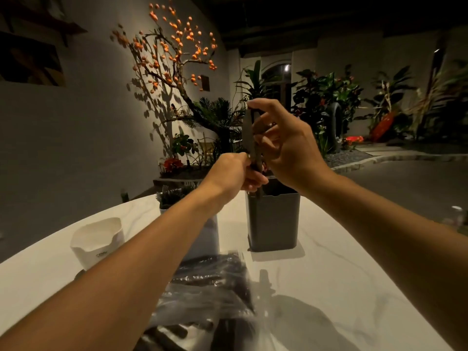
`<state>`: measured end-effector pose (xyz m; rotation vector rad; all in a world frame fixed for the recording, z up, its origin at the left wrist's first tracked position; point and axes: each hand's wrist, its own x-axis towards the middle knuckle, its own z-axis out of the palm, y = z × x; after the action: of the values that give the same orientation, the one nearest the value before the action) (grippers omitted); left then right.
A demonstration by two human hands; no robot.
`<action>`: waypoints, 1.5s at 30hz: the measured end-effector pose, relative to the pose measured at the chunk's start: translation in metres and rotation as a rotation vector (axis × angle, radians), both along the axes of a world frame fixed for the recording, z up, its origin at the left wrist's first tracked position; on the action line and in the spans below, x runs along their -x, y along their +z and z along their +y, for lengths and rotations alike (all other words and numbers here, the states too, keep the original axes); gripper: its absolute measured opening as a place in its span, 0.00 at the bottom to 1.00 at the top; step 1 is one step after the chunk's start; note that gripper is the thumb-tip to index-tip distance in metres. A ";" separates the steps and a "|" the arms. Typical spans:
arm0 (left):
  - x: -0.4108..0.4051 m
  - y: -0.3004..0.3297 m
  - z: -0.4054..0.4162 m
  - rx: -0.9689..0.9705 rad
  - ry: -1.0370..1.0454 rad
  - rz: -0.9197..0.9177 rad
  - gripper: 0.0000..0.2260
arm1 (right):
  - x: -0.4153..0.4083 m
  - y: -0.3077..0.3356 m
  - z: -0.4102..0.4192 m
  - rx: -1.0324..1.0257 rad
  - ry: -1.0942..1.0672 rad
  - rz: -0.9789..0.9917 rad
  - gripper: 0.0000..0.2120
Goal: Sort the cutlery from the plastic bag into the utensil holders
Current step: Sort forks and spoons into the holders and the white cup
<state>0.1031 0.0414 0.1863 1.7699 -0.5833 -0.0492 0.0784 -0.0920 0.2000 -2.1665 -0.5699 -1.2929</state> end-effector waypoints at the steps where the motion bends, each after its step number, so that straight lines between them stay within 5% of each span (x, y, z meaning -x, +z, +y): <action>1: -0.007 0.004 -0.003 -0.011 -0.012 -0.024 0.19 | -0.007 0.002 -0.003 0.019 -0.010 -0.030 0.30; 6: -0.053 0.013 -0.029 -0.151 0.041 -0.074 0.15 | -0.039 0.006 -0.027 0.262 -0.111 -0.116 0.34; 9: -0.070 -0.001 -0.041 -0.236 0.038 -0.018 0.14 | -0.055 -0.006 -0.038 0.246 -0.114 -0.033 0.28; 12: -0.073 -0.018 -0.041 -0.345 0.092 -0.052 0.09 | -0.067 -0.031 -0.046 0.178 -0.115 0.195 0.21; 17: -0.076 -0.020 -0.033 -0.284 0.218 -0.113 0.16 | -0.069 -0.060 -0.048 0.151 -0.149 0.613 0.29; 22: -0.050 -0.010 -0.014 -0.282 0.173 -0.113 0.14 | -0.041 -0.036 -0.038 -0.038 -0.117 0.561 0.22; 28: 0.011 -0.012 0.029 -0.361 0.161 -0.124 0.12 | 0.021 -0.024 0.010 -0.007 0.018 0.580 0.09; 35: 0.091 -0.032 0.101 -0.544 0.338 -0.203 0.15 | 0.089 -0.049 0.083 0.268 0.211 0.919 0.07; 40: 0.129 -0.066 0.145 -0.710 0.283 -0.003 0.16 | 0.109 -0.094 0.129 0.606 0.136 1.235 0.09; 44: 0.132 -0.109 0.169 -0.958 0.294 -0.072 0.07 | 0.104 -0.130 0.130 0.774 -0.077 1.139 0.12; 45: 0.131 -0.118 0.174 -0.973 0.349 -0.147 0.12 | 0.104 -0.135 0.128 0.768 -0.128 1.079 0.12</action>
<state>-0.0278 0.2153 0.0680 2.8207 -0.3531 0.0514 -0.0256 0.0357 0.0655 -3.0812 -0.4785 0.2633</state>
